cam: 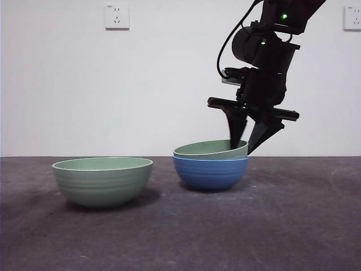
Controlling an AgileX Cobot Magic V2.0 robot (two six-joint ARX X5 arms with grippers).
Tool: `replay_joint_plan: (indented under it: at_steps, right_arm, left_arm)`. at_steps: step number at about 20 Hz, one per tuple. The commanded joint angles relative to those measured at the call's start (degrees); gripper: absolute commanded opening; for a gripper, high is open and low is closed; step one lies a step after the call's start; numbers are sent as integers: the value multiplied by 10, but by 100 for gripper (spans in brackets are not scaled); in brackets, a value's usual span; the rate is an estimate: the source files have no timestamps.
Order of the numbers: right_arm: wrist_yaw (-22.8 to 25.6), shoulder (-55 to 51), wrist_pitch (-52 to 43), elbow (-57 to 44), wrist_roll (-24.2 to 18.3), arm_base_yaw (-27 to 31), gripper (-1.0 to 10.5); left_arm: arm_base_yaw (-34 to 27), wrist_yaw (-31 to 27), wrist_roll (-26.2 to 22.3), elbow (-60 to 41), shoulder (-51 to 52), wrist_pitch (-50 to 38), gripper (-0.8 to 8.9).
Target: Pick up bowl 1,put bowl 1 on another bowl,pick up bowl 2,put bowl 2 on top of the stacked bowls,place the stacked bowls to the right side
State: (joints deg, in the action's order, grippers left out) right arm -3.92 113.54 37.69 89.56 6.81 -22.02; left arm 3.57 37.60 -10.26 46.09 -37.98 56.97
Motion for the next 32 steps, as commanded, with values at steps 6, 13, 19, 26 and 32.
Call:
replay_joint_plan:
  at_steps: [6, 13, 19, 26, 32]
  right_arm:
    - [30, -49, 30, 2, -5, -9, 230]
    - [88, -229, 154, 2, -38, 20, 230]
    - [86, -381, 235, 2, -37, 22, 229]
    - [85, -504, 291, 2, -32, 21, 226]
    - [85, -543, 297, 2, -31, 21, 225]
  left_arm:
    - [3, -24, 45, 2, -71, -87, 629]
    - [56, -135, 106, 2, -232, -246, 629]
    - [105, -253, 125, 38, -410, -312, 628]
    - [109, -286, 127, 144, -535, -276, 624]
    - [116, -284, 136, 144, -548, -259, 350]
